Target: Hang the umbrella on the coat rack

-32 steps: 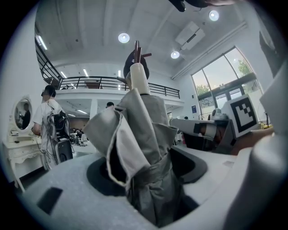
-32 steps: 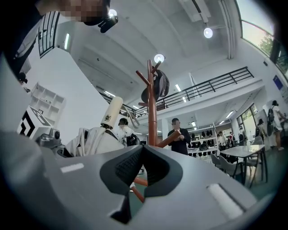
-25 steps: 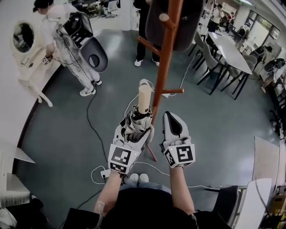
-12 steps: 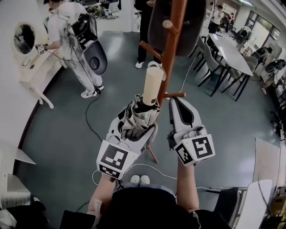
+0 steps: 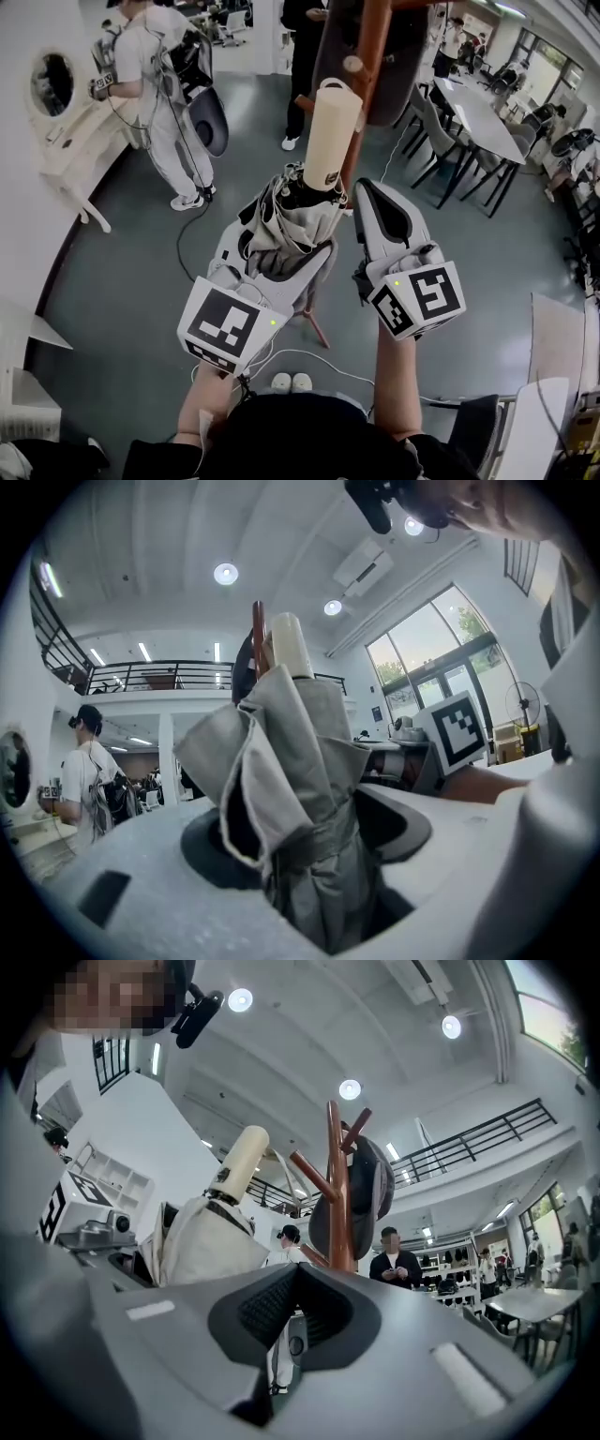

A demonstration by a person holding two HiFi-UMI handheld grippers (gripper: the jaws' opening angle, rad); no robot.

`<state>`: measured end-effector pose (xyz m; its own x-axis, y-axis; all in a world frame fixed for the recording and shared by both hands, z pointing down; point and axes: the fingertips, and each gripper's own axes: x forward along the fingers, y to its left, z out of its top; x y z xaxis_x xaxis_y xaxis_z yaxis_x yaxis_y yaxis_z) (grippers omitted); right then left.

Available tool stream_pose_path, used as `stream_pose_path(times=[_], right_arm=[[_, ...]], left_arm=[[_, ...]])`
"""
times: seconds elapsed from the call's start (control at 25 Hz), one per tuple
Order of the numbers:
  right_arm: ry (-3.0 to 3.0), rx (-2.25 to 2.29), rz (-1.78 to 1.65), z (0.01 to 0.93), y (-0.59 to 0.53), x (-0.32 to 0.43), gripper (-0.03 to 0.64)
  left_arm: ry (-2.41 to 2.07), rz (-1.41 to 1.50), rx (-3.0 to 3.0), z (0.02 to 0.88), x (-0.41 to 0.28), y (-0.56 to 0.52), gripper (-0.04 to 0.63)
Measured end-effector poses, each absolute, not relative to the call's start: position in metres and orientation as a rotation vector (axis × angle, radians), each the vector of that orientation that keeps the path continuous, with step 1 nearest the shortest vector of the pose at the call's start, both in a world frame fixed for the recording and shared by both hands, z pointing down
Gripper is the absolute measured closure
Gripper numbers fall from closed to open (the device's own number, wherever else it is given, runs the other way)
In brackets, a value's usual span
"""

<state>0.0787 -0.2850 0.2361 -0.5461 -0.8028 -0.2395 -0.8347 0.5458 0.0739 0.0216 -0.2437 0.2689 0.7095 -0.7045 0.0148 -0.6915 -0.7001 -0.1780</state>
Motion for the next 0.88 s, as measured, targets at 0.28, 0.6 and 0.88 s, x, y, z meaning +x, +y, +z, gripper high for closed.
stream_pose_path(times=[0.28,0.6,0.88], right_arm=[[2.627,-1.389,0.248,0.248,-0.272,0.071,0.609],[2.633,-1.379,0.238,0.239,-0.281,0.067,0.609],[2.639,-1.376,0.234,0.243,-0.285,0.066,0.609]], left_arm=[[1.102,-0.083,-2.735,0.247,0.022,-0.231,0.299],[1.098,-0.06,-2.702,0.215,0.017,-0.247,0.299],[1.147,-0.061,-2.707,0.221,0.008,-0.268,0.299]])
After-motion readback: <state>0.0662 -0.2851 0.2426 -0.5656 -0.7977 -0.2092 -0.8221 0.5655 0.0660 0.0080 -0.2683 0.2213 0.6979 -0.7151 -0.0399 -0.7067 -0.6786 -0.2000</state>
